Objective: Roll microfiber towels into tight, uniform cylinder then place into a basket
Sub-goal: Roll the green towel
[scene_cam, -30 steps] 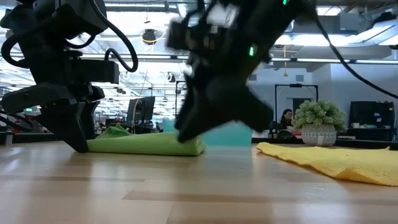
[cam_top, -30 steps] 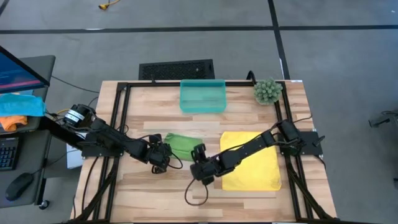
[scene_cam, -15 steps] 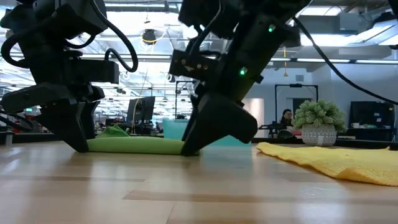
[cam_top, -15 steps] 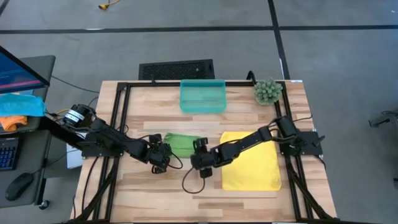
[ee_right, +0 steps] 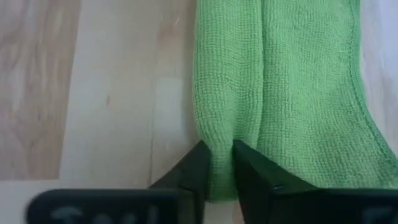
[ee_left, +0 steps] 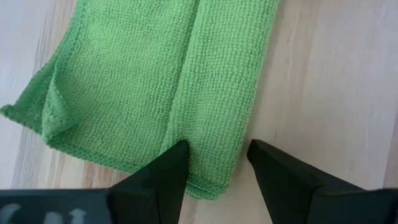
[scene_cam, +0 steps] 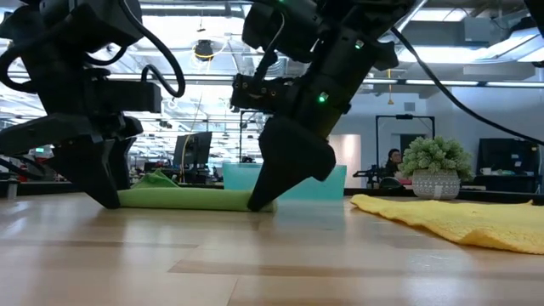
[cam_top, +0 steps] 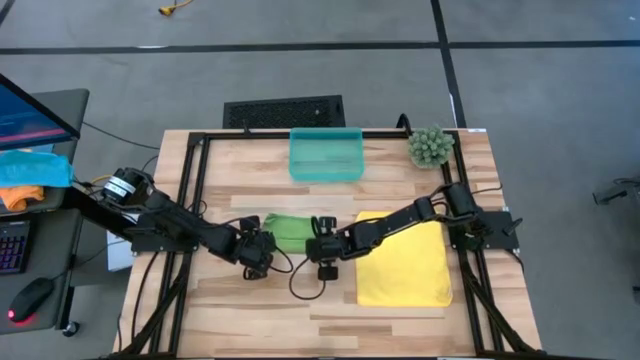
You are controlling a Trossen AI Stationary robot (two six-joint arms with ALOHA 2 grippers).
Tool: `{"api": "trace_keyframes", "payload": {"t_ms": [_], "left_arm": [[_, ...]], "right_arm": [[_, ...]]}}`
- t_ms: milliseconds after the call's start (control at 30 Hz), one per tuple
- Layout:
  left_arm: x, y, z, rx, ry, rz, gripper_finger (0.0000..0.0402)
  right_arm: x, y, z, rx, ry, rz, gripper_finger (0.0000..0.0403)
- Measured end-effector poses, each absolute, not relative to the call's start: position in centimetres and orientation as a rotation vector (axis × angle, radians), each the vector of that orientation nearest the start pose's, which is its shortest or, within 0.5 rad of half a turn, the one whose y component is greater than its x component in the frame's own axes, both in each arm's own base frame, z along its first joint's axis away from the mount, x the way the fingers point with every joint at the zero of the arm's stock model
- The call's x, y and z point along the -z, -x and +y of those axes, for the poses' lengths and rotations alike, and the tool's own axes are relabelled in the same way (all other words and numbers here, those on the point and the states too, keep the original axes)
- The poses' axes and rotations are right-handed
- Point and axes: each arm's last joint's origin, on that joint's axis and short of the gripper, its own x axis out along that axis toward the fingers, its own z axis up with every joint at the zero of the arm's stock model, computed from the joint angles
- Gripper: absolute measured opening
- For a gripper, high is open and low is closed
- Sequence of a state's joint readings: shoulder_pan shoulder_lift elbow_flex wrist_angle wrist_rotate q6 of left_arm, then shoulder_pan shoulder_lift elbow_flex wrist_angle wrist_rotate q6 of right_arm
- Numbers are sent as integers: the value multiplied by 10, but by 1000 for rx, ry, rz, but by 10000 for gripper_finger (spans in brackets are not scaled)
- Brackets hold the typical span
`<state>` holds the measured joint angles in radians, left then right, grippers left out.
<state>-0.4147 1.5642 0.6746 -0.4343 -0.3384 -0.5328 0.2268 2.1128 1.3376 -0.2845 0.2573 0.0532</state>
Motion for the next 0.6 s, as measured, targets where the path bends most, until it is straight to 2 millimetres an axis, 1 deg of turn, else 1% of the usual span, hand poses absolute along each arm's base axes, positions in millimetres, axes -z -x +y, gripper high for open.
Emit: {"api": "trace_keyframes", "payload": {"t_ms": [167, 267, 333, 400, 467, 600], "left_arm": [[-123, -225, -92, -246, -69, 1179, 174], [-123, -225, -93, -240, -91, 1176, 172], [-123, -225, -92, -241, -94, 1173, 161], [-123, -225, -93, -241, -93, 1172, 141], [-123, -225, -93, -233, -82, 1177, 113], [-123, -224, -95, -206, -65, 1191, 46]], "right_arm": [[-118, -411, 88, 17, 170, 1024, 21], [-118, -412, 89, 9, 163, 1023, 14], [-118, -412, 89, 12, 150, 1023, 28], [-118, -412, 89, 12, 146, 1024, 43], [-118, -412, 89, 10, 144, 1025, 48], [-118, -411, 93, -27, 129, 1027, 35]]}}
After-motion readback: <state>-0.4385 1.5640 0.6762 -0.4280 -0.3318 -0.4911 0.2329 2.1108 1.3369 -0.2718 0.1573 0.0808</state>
